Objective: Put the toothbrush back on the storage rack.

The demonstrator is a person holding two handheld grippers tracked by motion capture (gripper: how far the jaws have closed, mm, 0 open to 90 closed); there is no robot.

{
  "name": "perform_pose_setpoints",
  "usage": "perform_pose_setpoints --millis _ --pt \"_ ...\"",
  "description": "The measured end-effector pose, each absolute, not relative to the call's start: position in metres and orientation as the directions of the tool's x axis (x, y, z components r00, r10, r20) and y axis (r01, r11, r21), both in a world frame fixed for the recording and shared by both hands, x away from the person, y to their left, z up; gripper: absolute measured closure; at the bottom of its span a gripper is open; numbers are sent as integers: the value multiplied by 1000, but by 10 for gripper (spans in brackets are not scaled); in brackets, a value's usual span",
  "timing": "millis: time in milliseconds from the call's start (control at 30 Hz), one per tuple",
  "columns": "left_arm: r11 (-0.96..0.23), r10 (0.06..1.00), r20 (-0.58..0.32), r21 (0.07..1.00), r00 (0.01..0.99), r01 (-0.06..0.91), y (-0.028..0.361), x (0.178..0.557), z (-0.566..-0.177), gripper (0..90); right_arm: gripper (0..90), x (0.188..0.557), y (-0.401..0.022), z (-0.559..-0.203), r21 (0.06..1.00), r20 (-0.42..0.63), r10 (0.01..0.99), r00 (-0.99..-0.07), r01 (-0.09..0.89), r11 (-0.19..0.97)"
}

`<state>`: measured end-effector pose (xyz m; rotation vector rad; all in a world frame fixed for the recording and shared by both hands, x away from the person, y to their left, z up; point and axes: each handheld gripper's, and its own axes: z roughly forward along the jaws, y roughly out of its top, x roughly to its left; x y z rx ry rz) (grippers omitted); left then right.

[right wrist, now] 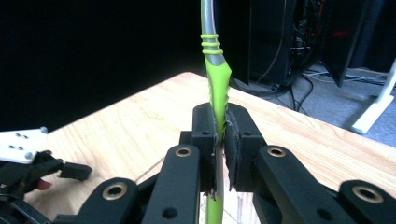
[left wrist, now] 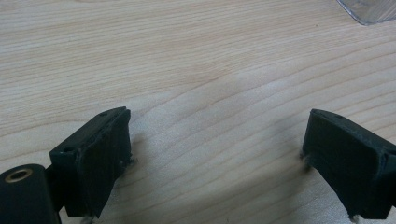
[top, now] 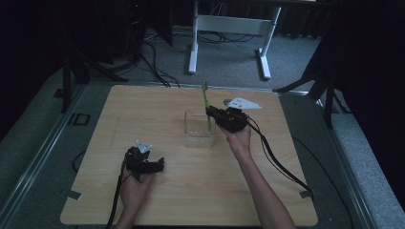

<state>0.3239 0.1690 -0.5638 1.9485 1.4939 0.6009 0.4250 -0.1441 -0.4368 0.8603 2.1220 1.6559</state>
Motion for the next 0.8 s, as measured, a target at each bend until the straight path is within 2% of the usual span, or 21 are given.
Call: perform_pose_setpoints --millis 500,800 --pt "-183 965 -6 700 262 690 169 324 -564 82 829 426 -139 -447 933 43 645 -763 261 246" --pt "-180 965 -9 700 261 691 169 324 -564 82 826 427 -136 -454 912 38 640 -768 288 292"
